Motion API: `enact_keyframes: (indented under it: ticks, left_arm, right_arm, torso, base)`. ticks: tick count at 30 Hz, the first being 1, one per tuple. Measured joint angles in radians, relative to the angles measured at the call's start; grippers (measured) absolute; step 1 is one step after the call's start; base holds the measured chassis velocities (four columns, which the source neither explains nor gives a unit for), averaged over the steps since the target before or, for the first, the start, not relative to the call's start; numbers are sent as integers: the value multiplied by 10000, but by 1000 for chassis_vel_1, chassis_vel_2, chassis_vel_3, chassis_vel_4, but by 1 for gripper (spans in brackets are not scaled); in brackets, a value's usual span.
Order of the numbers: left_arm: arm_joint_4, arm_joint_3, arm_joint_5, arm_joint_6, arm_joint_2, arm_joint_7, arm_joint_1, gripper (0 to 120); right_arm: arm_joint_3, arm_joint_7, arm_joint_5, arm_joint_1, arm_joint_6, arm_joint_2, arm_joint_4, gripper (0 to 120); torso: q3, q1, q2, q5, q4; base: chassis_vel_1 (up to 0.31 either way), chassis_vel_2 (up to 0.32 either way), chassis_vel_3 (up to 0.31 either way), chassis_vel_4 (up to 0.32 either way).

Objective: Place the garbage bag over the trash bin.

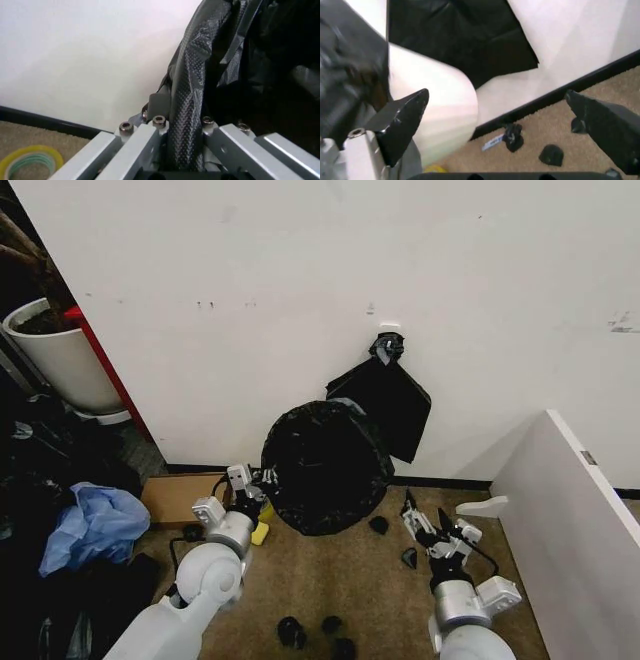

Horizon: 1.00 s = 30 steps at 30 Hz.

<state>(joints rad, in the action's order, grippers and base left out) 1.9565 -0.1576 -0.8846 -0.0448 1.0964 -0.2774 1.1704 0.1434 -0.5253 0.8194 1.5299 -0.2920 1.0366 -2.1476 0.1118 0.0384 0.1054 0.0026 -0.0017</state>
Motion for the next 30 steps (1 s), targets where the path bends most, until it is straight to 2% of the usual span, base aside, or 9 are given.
enact_keyframes:
  ticks: [3,7,9,13,15,16,20,29,30]
  left_arm:
    - [-19,-4,-19,2,50,-6,-40,1]
    - [-196,106,356,179,-3,237,-59,1]
    - [-507,225,719,805,-259,1167,127,1]
    - [-1780,256,1309,2711,-589,3323,376,1]
    - [-2837,168,1387,3980,-543,4946,282,1]
    - [-2837,168,1387,3980,-543,4946,282,1]
    - [-3944,41,1278,5190,-514,7145,13,1]
    - [-4284,-99,1270,5590,-538,7949,-57,1]
    - [-4345,-179,1295,5671,-561,8076,-65,1]
  right_arm:
    - [-69,125,83,71,91,-90,81,100]
    - [250,365,-993,-231,-321,27,509,100]
    - [860,1252,-1043,-440,-684,0,288,100]
    - [1027,3587,1090,-972,-917,-543,-424,100]
    - [878,4937,1962,-1357,-510,-1070,-344,100]
    - [878,4937,1962,-1357,-510,-1070,-344,100]
    - [877,7187,2621,-1678,535,-1851,196,100]
    - [911,8287,2920,-2091,1185,-2160,633,100]
    - [983,9014,2894,-2309,1376,-2223,948,100]
  torso:
    - [-1,0,0,0,-3]
    - [0,0,0,3,-4]
    - [0,0,0,1,-3]
    - [0,0,0,-1,-1]
    - [0,0,0,-1,1]
    - [0,0,0,-1,1]
    - [0,0,-1,-1,-4]
    - [0,0,0,-1,-3]
    - [0,0,-1,0,-2]
  base:
    - [0,0,0,0]
    - [0,0,0,0]
    - [0,0,0,0]
    - [0,0,0,0]
    - [0,0,0,0]
    - [0,0,0,0]
    - [0,0,0,0]
    - [0,0,0,0]
    - [0,0,0,0]
